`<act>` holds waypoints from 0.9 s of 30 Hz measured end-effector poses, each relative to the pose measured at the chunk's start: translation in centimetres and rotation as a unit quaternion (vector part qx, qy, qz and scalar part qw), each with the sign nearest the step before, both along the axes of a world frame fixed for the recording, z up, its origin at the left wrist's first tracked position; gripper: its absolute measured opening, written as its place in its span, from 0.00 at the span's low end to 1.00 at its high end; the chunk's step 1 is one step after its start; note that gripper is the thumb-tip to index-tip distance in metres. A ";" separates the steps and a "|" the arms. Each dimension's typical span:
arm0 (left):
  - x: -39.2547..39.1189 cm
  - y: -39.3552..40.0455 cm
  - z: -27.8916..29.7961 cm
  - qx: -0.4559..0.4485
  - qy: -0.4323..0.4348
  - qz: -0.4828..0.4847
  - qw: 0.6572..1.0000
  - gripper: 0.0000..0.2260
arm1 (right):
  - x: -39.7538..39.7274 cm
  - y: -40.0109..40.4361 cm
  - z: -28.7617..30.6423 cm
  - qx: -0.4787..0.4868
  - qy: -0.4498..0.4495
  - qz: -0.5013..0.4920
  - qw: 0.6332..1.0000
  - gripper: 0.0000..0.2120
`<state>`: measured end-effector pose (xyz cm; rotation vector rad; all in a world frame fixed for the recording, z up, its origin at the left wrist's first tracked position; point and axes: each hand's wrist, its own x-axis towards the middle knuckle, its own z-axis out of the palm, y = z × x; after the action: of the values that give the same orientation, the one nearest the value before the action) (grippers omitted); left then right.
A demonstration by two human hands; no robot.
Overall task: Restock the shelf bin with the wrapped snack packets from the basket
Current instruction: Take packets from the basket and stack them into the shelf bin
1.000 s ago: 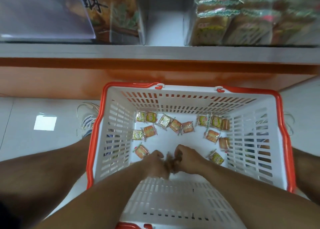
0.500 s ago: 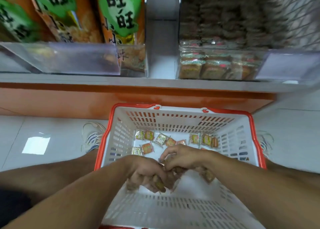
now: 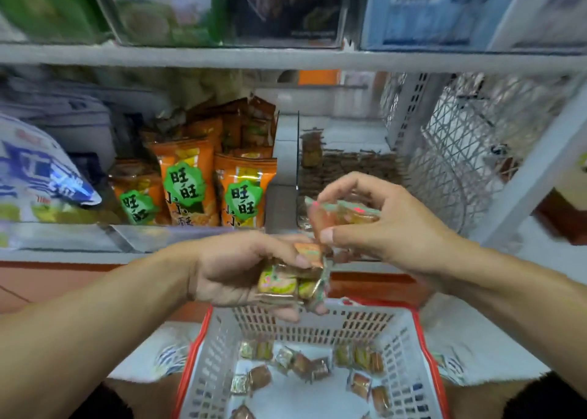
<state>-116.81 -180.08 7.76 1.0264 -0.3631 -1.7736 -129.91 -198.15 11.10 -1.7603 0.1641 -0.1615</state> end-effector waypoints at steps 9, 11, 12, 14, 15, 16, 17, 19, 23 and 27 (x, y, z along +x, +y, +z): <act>-1.0 -2.8 0.8 0.009 -0.068 0.162 0.984 0.18 | 0.9 -2.2 -1.5 -0.165 -0.050 0.007 0.985 0.38; -0.9 -2.7 0.6 -0.002 -0.101 0.131 0.986 0.16 | 1.0 -2.0 -1.9 -0.203 -0.036 0.015 0.978 0.36; -0.8 -2.7 0.5 -0.006 -0.107 0.120 0.987 0.16 | 1.1 -1.9 -2.0 -0.213 -0.030 0.019 0.977 0.36; -0.7 -2.7 0.3 0.000 -0.095 0.114 0.989 0.19 | 1.2 -1.9 -2.2 -0.235 -0.021 0.033 0.971 0.37; -0.7 -2.8 0.2 0.003 -0.087 0.111 0.990 0.20 | 1.2 -1.9 -2.4 -0.244 -0.013 0.044 0.969 0.37; -0.7 -2.9 0.0 0.006 -0.082 0.108 0.991 0.21 | 1.2 -1.9 -2.4 -0.241 -0.002 0.058 0.969 0.36; -0.7 -3.0 -0.2 0.009 -0.081 0.111 0.990 0.20 | 1.2 -2.0 -2.4 -0.220 0.009 0.070 0.973 0.35; -0.5 -3.0 -0.5 0.010 -0.089 0.121 0.989 0.20 | 1.2 -2.4 -2.2 -0.150 0.021 0.075 0.986 0.28; 0.2 -2.7 -0.6 -0.016 -0.108 0.145 0.983 0.16 | 1.0 -4.2 -1.5 -0.075 0.015 0.030 0.997 0.20; 0.0 -2.6 -0.6 -0.033 -0.119 0.167 0.978 0.17 | 0.9 -4.8 -1.7 0.018 -0.003 -0.013 1.000 0.20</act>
<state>-116.78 -182.70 7.13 1.1813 -0.3693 -1.3349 -129.04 -202.94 9.44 -1.7231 0.1849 -0.1823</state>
